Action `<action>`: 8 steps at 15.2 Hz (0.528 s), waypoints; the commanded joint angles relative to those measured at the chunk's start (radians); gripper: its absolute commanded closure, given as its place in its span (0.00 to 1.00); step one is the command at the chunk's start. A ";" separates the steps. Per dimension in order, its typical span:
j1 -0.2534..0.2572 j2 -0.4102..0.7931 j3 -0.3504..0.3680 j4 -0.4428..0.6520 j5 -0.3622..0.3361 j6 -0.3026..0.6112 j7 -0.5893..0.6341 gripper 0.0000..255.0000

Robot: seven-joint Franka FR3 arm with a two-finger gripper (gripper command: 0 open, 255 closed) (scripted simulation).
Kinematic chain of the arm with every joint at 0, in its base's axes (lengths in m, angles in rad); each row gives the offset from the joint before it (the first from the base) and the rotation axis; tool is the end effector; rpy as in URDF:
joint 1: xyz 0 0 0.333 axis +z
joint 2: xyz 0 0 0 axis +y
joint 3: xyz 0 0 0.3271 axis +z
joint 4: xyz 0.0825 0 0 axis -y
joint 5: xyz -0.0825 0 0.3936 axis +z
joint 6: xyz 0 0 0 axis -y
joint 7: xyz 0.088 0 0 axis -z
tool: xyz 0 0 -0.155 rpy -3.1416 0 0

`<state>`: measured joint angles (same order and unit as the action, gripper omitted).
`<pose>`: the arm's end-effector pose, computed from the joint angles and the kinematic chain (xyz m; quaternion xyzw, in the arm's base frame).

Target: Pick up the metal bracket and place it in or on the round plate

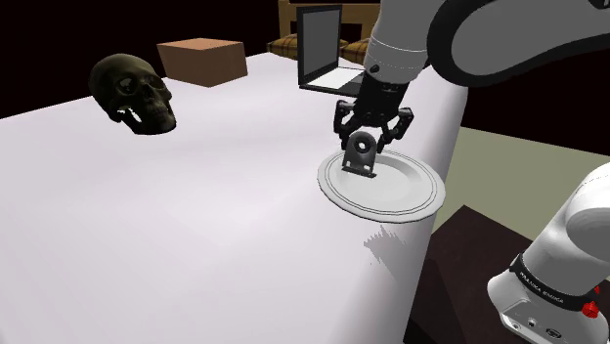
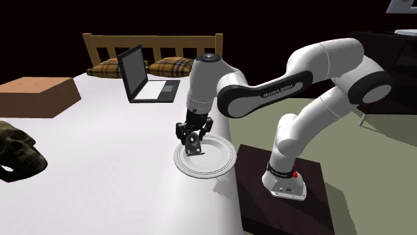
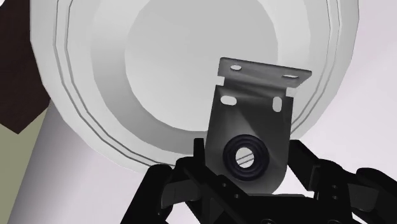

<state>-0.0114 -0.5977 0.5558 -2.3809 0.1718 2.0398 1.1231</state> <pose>0.3510 0.2455 0.4786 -0.9336 0.3384 -0.1165 0.0184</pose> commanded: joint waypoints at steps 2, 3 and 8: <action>-0.001 -0.006 -0.010 0.035 -0.004 -0.042 -0.004 1.00; -0.002 -0.007 -0.013 0.048 -0.005 -0.055 -0.005 1.00; -0.007 -0.007 -0.027 0.114 -0.014 -0.121 -0.010 1.00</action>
